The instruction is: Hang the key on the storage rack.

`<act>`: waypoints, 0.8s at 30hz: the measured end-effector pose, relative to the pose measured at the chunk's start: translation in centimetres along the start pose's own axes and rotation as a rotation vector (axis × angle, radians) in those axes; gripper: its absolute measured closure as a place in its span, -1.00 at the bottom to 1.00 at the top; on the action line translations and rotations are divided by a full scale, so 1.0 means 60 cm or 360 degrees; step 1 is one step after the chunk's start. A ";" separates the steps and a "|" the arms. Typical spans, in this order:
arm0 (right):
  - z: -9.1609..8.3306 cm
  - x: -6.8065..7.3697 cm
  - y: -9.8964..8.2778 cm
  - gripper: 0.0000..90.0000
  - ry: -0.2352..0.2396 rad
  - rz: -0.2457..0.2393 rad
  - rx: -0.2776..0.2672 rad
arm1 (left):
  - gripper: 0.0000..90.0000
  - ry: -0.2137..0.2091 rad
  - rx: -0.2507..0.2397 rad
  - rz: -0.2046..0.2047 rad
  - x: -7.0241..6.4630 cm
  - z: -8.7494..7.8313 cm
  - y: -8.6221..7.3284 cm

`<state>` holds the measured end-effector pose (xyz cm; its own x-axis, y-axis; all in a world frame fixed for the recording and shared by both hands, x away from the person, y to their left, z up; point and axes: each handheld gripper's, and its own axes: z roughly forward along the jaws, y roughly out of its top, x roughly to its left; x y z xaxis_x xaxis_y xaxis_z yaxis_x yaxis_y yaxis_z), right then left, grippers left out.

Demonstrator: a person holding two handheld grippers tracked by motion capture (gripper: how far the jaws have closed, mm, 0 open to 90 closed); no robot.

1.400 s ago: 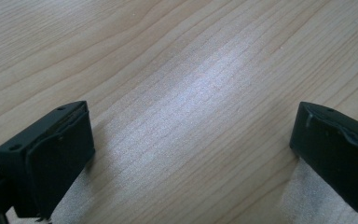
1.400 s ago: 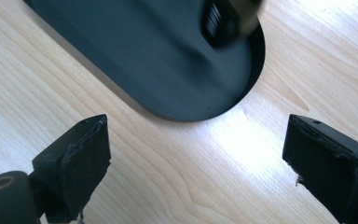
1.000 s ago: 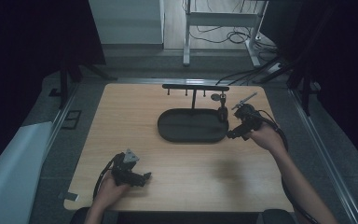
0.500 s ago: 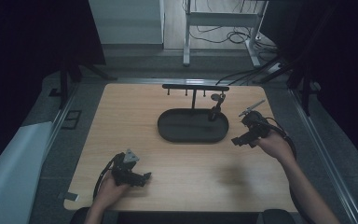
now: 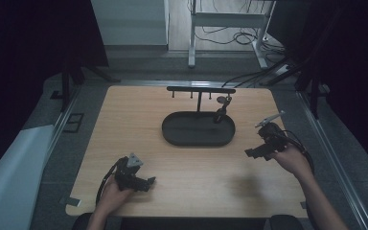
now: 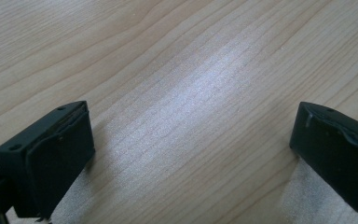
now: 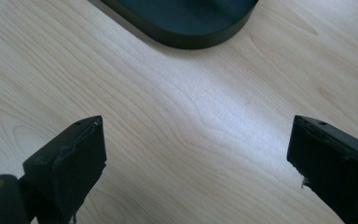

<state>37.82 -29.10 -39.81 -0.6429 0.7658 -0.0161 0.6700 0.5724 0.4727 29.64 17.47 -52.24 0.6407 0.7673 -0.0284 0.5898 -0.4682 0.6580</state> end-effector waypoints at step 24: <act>0.084 0.017 -0.122 -0.95 -0.0024 0.0138 -0.0180 | -1.00 0.0003 -0.0005 -0.0007 -0.001 0.001 0.000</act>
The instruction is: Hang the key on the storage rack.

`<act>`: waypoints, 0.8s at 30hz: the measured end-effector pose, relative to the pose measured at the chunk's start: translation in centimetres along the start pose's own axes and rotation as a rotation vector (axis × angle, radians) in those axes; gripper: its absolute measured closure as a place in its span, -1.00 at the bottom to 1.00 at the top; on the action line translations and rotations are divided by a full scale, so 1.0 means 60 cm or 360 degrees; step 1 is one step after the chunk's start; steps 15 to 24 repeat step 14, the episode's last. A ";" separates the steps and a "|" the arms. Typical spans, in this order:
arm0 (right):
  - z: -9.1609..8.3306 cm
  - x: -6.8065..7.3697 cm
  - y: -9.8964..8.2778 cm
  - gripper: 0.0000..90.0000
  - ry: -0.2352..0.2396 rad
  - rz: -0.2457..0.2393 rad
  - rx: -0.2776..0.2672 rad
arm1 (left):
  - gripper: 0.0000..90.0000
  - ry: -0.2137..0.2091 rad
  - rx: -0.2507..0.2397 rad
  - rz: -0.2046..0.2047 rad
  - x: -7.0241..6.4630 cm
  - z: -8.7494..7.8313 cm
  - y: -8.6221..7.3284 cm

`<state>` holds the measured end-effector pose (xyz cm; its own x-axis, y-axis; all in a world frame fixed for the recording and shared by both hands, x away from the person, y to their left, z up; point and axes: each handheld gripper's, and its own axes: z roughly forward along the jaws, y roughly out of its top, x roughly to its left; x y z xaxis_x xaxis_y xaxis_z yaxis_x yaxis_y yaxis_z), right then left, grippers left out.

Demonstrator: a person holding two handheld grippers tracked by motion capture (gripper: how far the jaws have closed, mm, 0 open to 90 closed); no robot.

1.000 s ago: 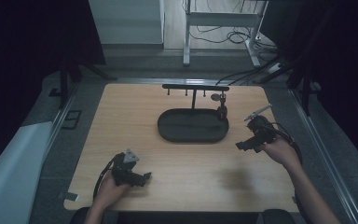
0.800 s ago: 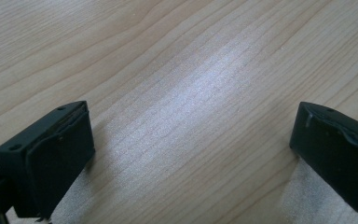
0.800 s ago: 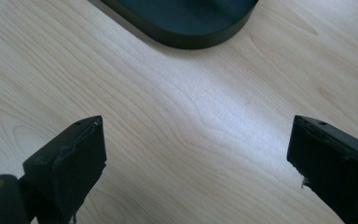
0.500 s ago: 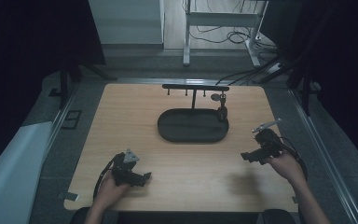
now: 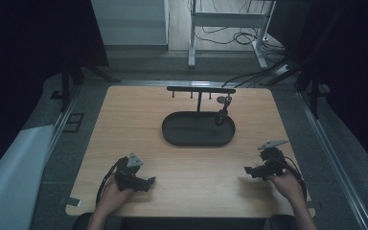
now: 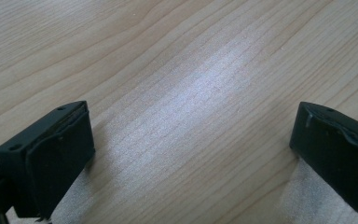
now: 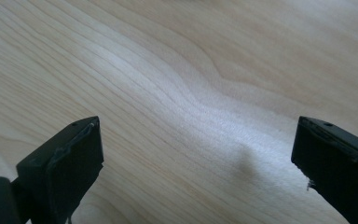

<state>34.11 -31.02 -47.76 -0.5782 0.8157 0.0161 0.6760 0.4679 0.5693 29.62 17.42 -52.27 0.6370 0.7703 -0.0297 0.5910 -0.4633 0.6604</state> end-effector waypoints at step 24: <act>0.033 0.002 -0.044 -0.98 -0.0053 0.0032 -0.0041 | -1.00 0.0002 0.0005 0.0002 0.000 0.000 0.000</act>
